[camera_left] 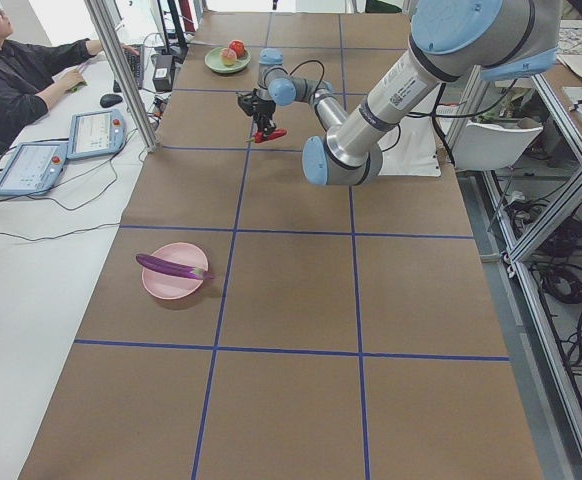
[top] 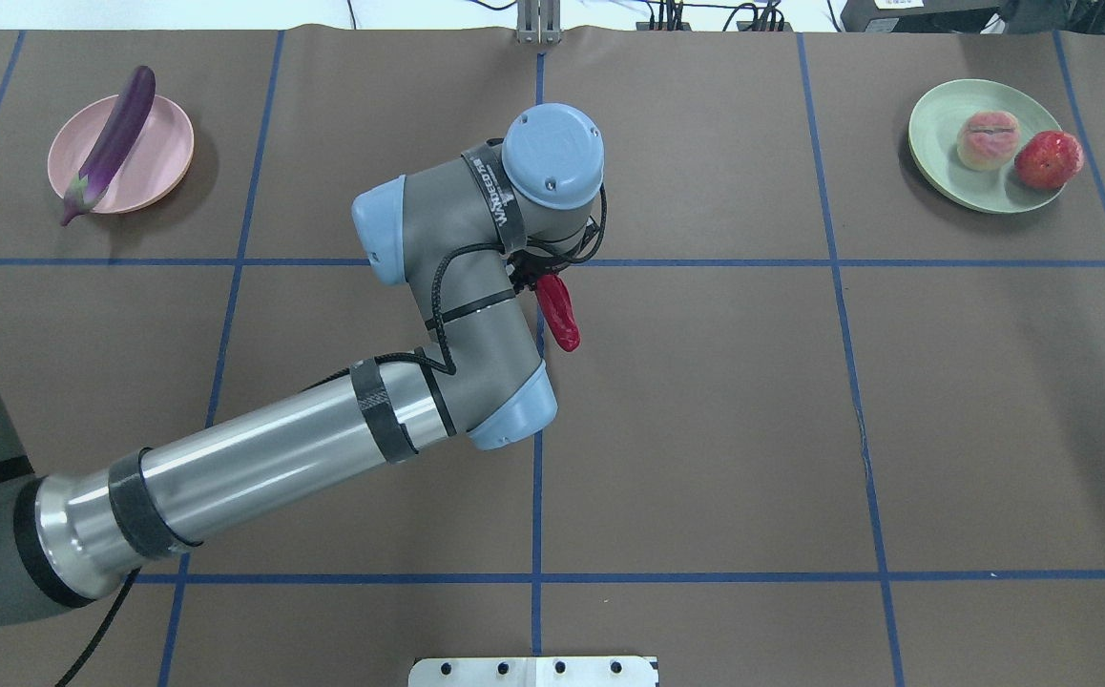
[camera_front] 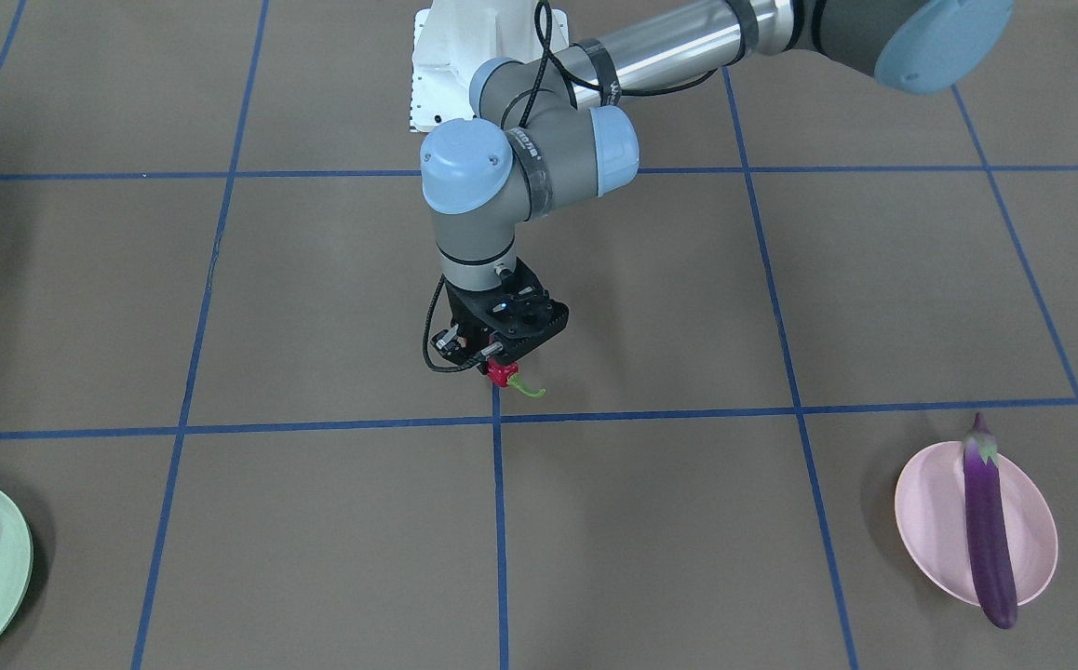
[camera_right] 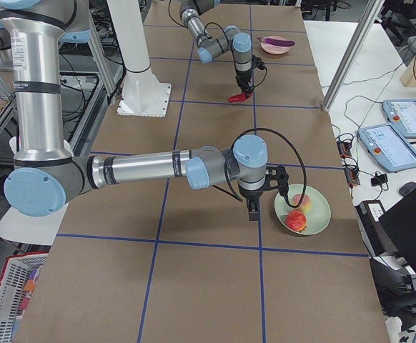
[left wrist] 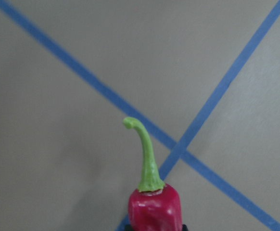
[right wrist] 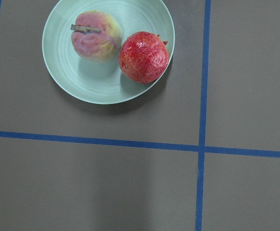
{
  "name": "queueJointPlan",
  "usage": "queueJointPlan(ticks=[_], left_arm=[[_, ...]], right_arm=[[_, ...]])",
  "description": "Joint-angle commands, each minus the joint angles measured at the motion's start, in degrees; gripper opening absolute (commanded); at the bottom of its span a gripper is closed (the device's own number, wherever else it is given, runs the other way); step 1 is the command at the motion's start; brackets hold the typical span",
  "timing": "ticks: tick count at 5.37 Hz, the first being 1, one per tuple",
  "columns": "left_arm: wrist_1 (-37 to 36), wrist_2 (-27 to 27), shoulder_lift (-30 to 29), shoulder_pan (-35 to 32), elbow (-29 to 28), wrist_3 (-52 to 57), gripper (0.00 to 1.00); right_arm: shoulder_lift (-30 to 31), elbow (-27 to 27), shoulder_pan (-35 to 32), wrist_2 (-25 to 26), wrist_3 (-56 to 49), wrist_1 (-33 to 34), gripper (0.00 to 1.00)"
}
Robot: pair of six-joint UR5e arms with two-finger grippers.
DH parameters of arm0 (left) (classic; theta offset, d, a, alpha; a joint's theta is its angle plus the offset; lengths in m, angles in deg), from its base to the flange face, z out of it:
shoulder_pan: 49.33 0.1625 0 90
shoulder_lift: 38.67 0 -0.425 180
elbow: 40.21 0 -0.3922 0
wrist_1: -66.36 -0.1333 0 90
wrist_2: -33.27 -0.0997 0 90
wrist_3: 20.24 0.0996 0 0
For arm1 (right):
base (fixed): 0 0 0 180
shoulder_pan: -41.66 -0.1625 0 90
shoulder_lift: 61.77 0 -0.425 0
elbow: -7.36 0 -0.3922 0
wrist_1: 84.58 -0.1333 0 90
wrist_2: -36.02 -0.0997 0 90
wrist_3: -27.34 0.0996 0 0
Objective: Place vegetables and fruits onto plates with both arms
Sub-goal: 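Carry the chili with the left gripper onto the pink plate beside the eggplant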
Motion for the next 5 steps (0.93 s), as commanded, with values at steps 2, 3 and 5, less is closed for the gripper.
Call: queueJointPlan(ticks=[2,3,5], left_arm=[[-3.58,13.22,7.42,-21.59,-1.03,47.82,0.00],[-2.80,14.40,8.66,-27.00,-7.41,65.07,0.00],[12.14,14.15,16.01,-31.62,-16.84,79.55,0.00]], right_arm=[[-0.09,0.06,0.09,0.01,-0.07,0.02,1.00],[-0.09,0.06,0.18,0.18,0.02,0.02,1.00],[-0.17,0.06,0.61,-0.08,0.02,0.02,1.00]])
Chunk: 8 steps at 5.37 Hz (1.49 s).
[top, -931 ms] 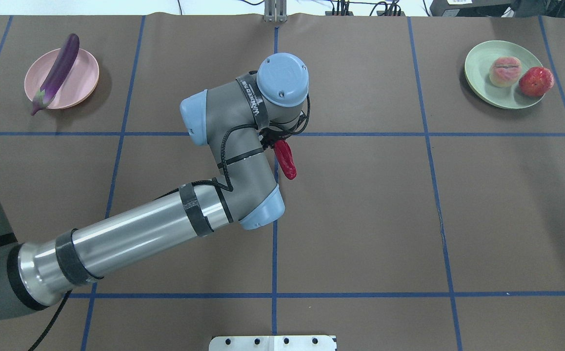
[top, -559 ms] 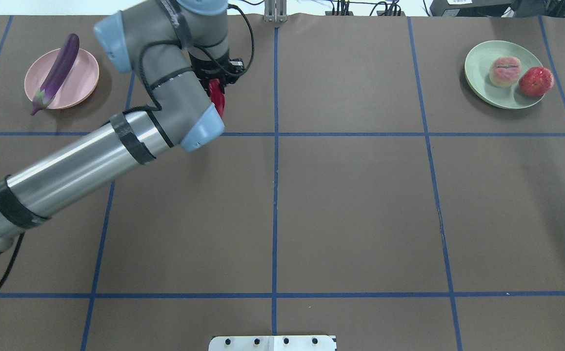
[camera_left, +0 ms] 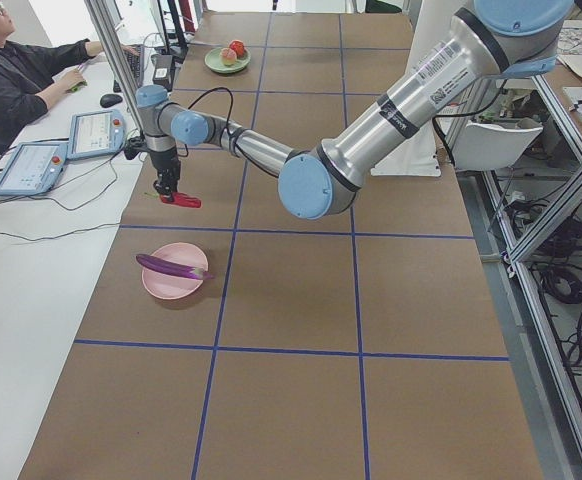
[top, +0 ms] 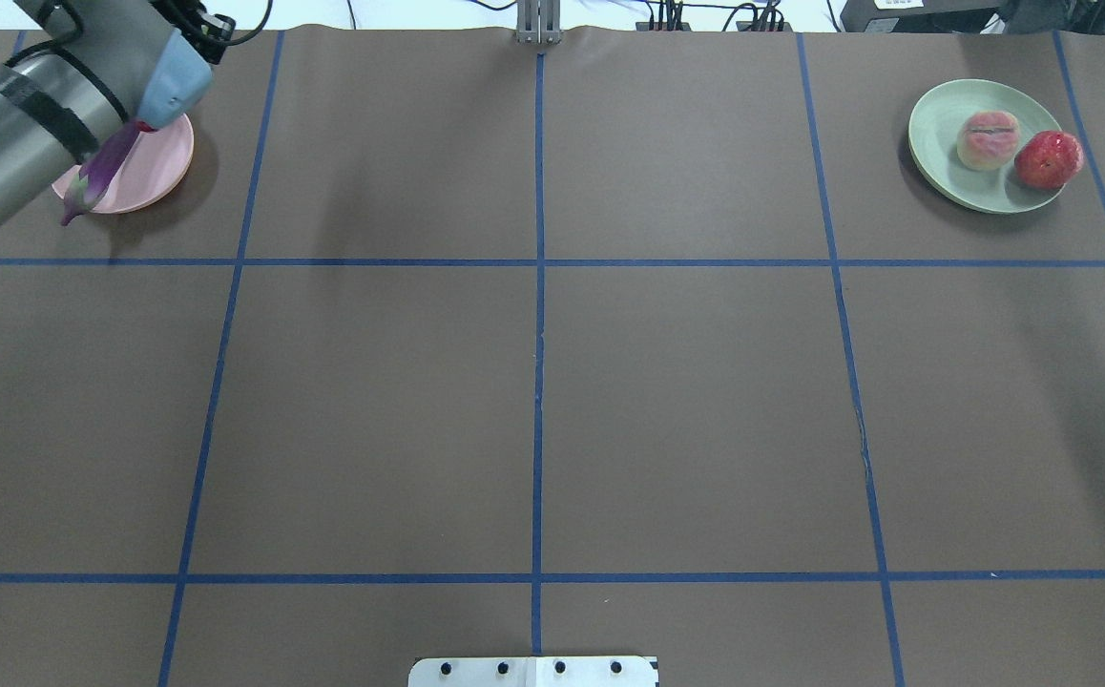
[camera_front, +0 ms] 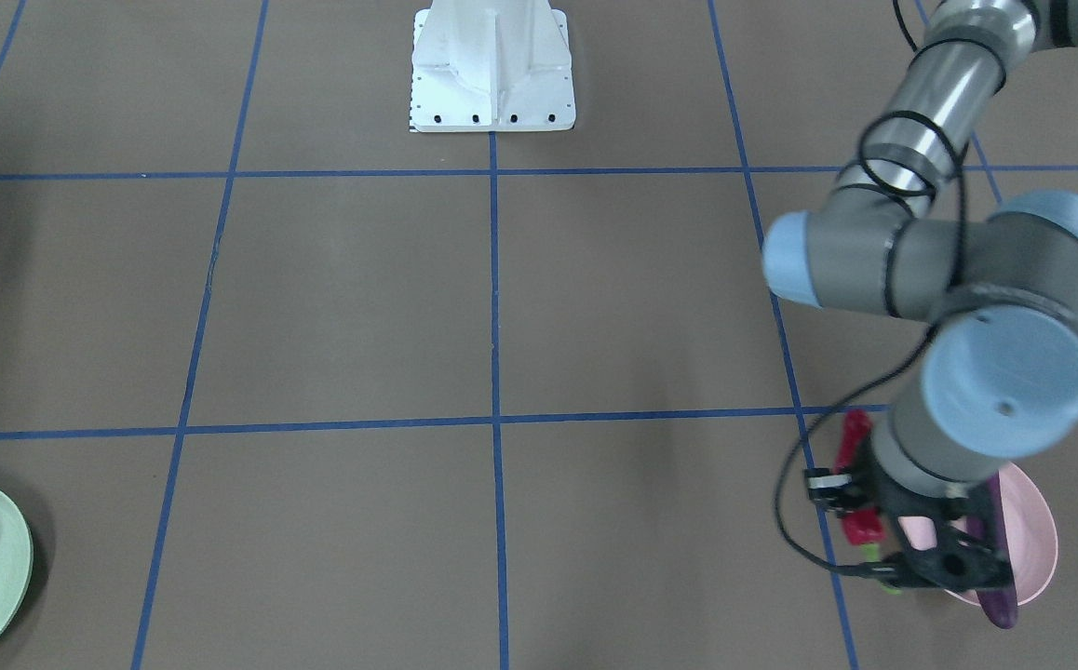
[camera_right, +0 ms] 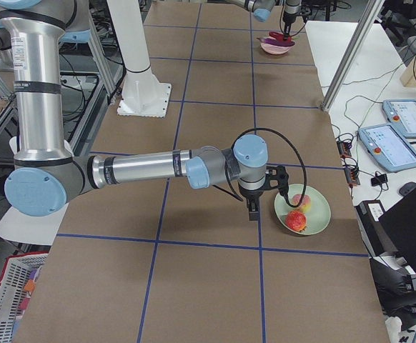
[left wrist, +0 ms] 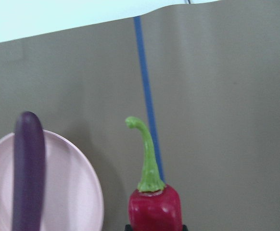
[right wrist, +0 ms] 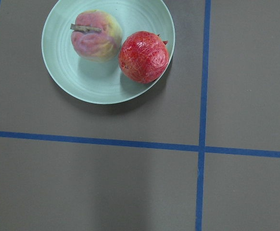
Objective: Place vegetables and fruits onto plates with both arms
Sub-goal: 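Carry the chili with the left gripper onto the pink plate beside the eggplant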
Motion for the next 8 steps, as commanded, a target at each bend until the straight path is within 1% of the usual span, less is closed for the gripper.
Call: queueJointPlan(ticks=[1,2,4,5,6,7,8], left_arm=[[12.61,0.00,5.67,-1.78,-6.90,5.41,0.14],[15.01,-0.08,7.34,-1.44,-6.49,4.72,0.99],[13.55,0.88,7.27,-1.61,-4.13,4.36,1.00],[13.28,2.62,7.01,-2.04,-4.11,4.45,1.00],[11.19,6.47,6.92,-4.05,-3.24,4.53,1.00],[4.29,10.86,7.44,-7.64,2.16,5.14,1.00],[-4.13,11.68,11.62,-11.15,11.61,8.46,1.00]], right_arm=[[-0.41,0.09,0.38,-0.22,0.01,0.00,1.00],[-0.59,0.00,0.29,-0.40,0.01,0.00,1.00],[-0.76,0.09,0.38,-0.31,0.01,0.00,1.00],[-0.76,0.00,0.38,-0.40,0.01,0.00,1.00],[-0.76,0.09,0.47,-0.31,0.01,0.00,1.00],[-0.76,0.09,0.64,-0.31,0.09,0.09,1.00],[-1.29,0.26,1.51,-0.31,0.09,0.17,1.00]])
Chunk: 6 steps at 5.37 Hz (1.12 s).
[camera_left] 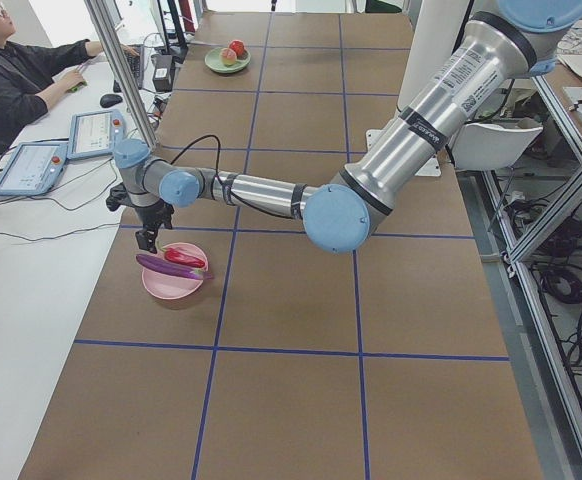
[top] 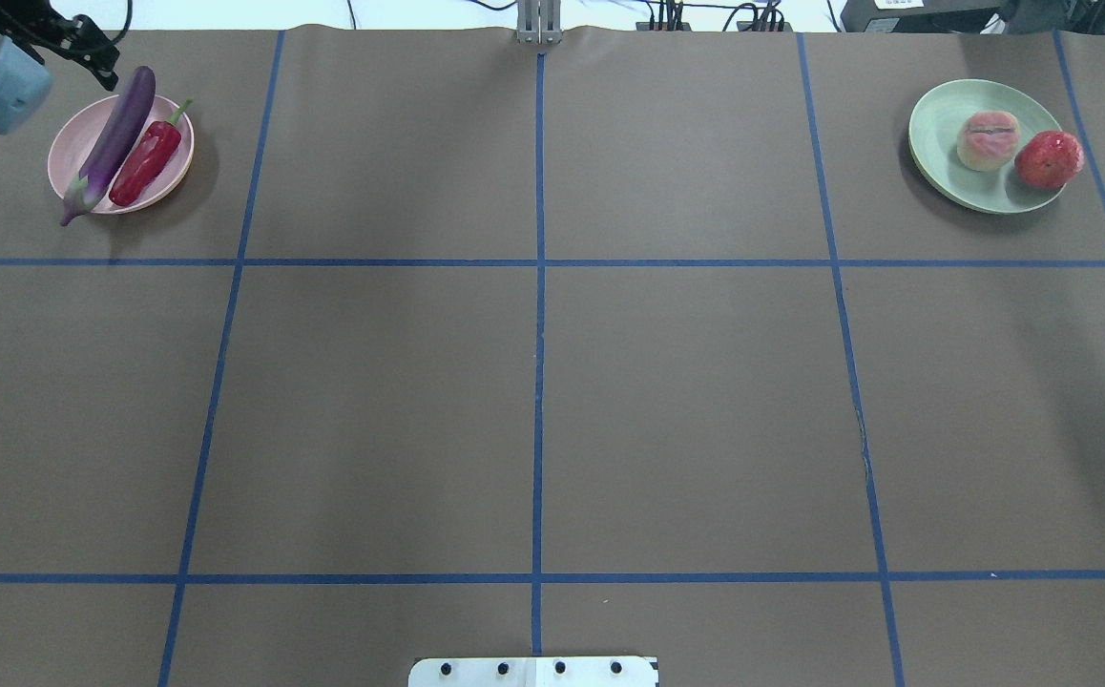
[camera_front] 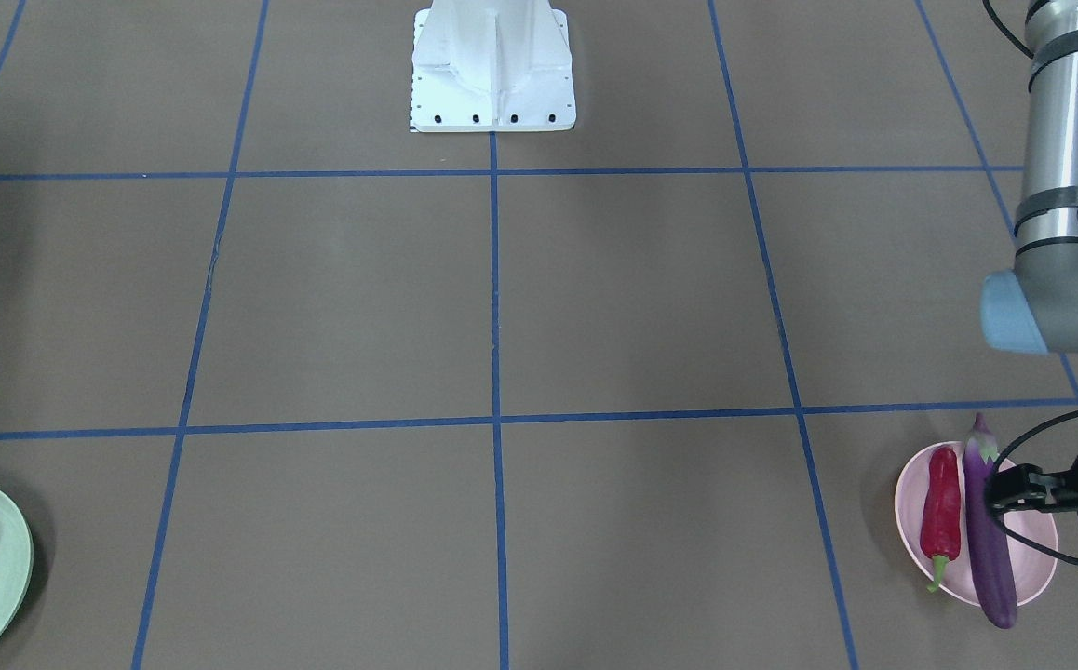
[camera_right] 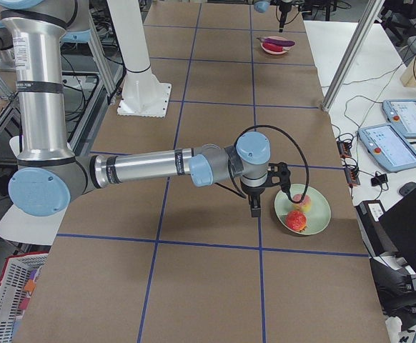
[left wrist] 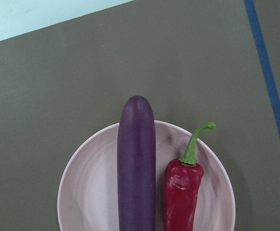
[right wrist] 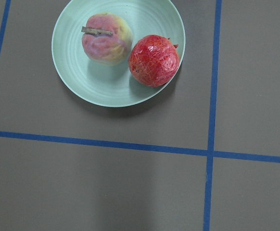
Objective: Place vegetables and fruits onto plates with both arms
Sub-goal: 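Release the chili and withdraw the left gripper from the plate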
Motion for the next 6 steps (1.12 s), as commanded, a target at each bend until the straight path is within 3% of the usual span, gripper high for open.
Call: queueJointPlan(ticks=[1,2,4,6], left_arm=[[-12.42,1.63,9.94,-6.45,14.76,12.79,1.00],[-13.18,1.80,19.41,-9.96,20.66,20.11,1.00],[-12.58,5.23,31.48,-13.24,29.30,22.12,1.00],[-12.05,5.23,38.99,-13.51,35.91,21.95,1.00]], right_arm=[[-0.68,0.20,1.05,0.18,0.02,0.34,1.00],[-0.60,0.20,1.14,0.44,-0.07,0.26,1.00],[-0.42,-0.15,1.05,0.53,-0.07,0.26,1.00],[0.11,-0.15,1.14,0.53,-0.07,0.17,1.00]])
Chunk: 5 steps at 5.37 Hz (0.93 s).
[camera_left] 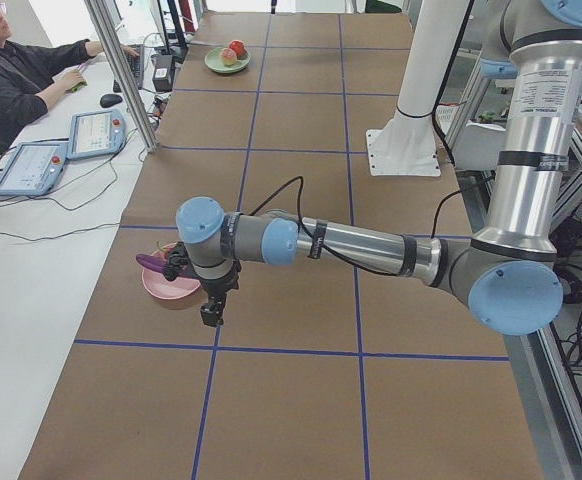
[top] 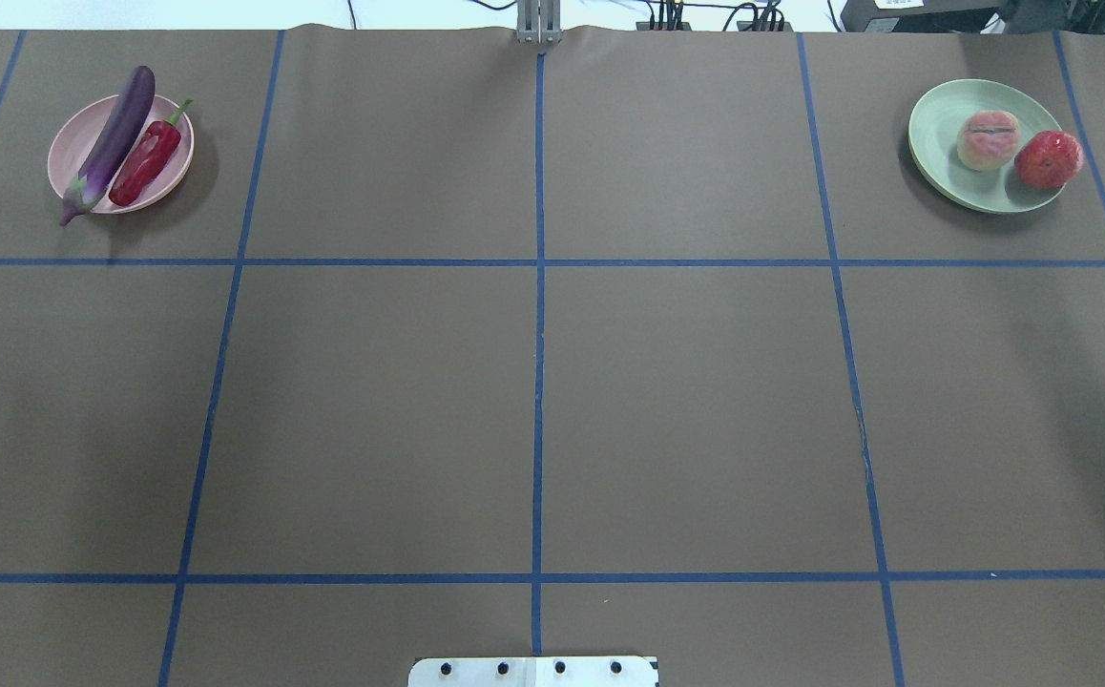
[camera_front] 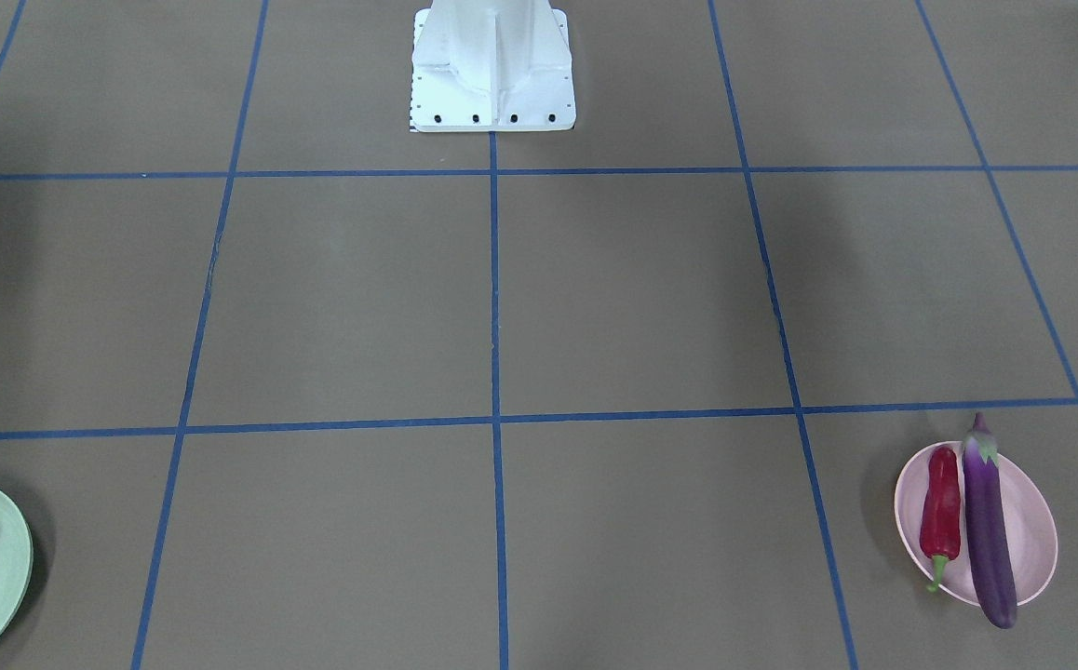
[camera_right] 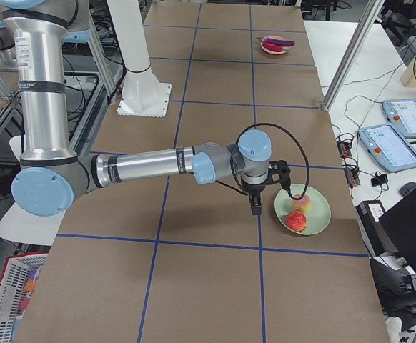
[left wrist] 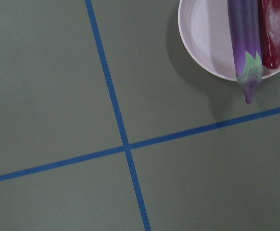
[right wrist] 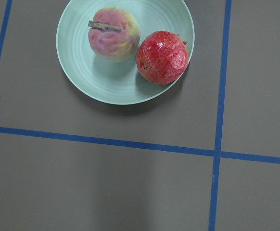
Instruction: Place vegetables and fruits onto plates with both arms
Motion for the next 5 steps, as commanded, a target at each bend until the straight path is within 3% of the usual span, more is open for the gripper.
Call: queueJointPlan(ticks=[1,5], left_arm=[[0.51,0.10,3.86,-0.19,3.06,0.01,1.00],[-0.10,0.10,4.39,-1.15,3.07,-0.78,1.00]], right_arm=[[0.26,-0.03,0.05,0.00,0.00,-0.07,1.00],[0.87,0.05,-0.04,-0.35,0.00,-0.15,1.00]])
